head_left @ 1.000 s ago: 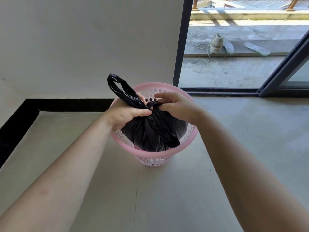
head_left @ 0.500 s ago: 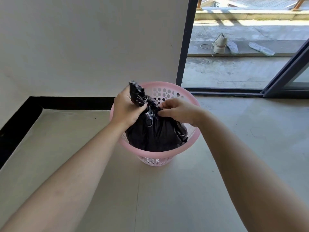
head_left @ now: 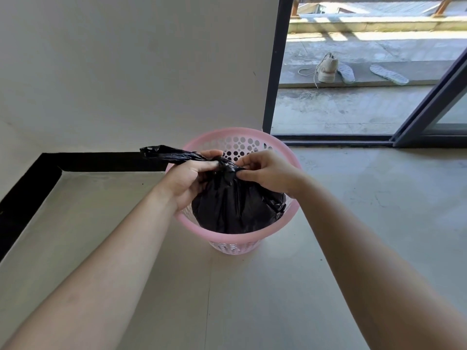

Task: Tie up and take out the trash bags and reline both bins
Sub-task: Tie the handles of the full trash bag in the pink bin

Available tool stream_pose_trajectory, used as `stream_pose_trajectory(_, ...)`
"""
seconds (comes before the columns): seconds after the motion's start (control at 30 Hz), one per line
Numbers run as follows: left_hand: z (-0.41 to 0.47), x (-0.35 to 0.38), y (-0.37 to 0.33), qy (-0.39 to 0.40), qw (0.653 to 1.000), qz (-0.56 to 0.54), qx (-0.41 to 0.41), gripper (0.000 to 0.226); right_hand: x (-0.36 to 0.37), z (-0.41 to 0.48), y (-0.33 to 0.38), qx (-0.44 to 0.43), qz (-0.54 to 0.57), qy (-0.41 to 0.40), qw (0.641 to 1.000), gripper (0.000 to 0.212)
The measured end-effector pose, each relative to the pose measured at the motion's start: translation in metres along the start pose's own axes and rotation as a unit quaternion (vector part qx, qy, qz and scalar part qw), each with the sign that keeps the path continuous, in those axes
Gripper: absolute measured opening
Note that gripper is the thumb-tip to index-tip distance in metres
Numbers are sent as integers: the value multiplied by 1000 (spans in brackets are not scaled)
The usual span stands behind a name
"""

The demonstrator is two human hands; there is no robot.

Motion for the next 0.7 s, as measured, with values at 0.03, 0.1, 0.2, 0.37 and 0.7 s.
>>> stream_pose_trajectory(0.03,1,-1,2,0,1000,-1,-7,27,1,0,-1,-2,-2,1,1000,16)
stream_pose_trajectory(0.1,2,-2,4,-17,1000,4,-8,28,4,1,0,-8,0,5,1000,17)
stream_pose_trajectory(0.2,6,-5,3,-67,996,-50,9,28,8,2,4,-23,5,2,1000,18)
stream_pose_trajectory(0.37,-2,8,3,-69,991,-114,10,15,9,0,9,-34,8,4,999,21)
stream_pose_trajectory(0.7,5,-17,0,-132,984,-77,96,38,12,-1,-12,61,8,84,995,26)
Point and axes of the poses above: each hand's wrist, its own z-axis towards the middle knuckle, its own x-axis out of the palm, y = z × x, the point moved 8 cm from there along z, towards the middle knuckle, and after that the axes turned 1 degree about -y, right-handed, at the moved point
